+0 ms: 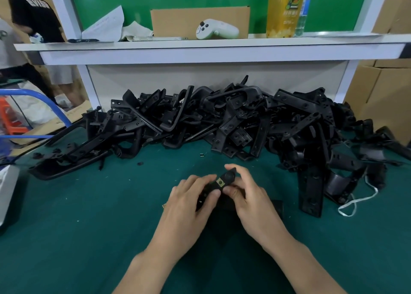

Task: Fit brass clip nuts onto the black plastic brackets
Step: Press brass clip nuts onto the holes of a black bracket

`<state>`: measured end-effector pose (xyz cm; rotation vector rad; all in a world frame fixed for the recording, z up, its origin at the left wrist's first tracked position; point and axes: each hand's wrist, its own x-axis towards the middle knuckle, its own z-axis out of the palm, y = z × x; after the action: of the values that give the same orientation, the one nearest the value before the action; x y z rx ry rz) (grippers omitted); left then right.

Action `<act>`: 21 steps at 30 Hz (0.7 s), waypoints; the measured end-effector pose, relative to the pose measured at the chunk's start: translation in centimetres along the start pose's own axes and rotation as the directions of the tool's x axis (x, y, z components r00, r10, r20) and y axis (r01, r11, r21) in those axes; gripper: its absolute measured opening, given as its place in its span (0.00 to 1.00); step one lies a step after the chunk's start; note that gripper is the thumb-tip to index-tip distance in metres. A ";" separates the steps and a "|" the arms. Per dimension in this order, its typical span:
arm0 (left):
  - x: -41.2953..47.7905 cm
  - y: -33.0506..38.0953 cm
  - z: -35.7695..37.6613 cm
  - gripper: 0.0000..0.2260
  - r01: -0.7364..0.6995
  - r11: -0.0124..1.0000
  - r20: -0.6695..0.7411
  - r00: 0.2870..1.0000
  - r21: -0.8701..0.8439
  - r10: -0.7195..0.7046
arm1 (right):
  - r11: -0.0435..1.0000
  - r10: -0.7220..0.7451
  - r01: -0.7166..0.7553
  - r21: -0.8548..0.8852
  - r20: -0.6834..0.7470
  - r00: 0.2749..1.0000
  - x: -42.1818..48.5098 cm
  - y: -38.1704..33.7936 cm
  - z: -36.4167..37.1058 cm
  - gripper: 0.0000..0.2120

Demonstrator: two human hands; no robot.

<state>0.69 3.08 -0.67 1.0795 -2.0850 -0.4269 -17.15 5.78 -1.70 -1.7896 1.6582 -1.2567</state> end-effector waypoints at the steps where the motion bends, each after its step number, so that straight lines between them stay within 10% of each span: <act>1: 0.1 -0.1 -0.5 0.21 0.014 1.000 0.002 1.000 0.018 -0.014 | 1.000 0.006 -0.006 0.002 0.004 1.000 0.0 0.1 -0.1 0.22; 10: -1.0 -3.8 -2.3 0.20 0.026 0.973 0.239 0.968 0.228 -0.082 | 0.997 0.071 -0.072 0.022 0.037 0.997 -0.1 0.2 -1.0 0.22; 21: -0.6 -2.8 -1.5 0.04 -0.011 0.974 0.127 0.992 0.228 -0.018 | 0.996 0.088 -0.087 -0.032 0.022 0.996 -0.1 0.6 -1.2 0.25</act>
<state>3.63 1.96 -1.56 1.2157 -2.2891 -0.2675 -18.41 6.11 -1.59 -1.7234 1.7318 -1.1737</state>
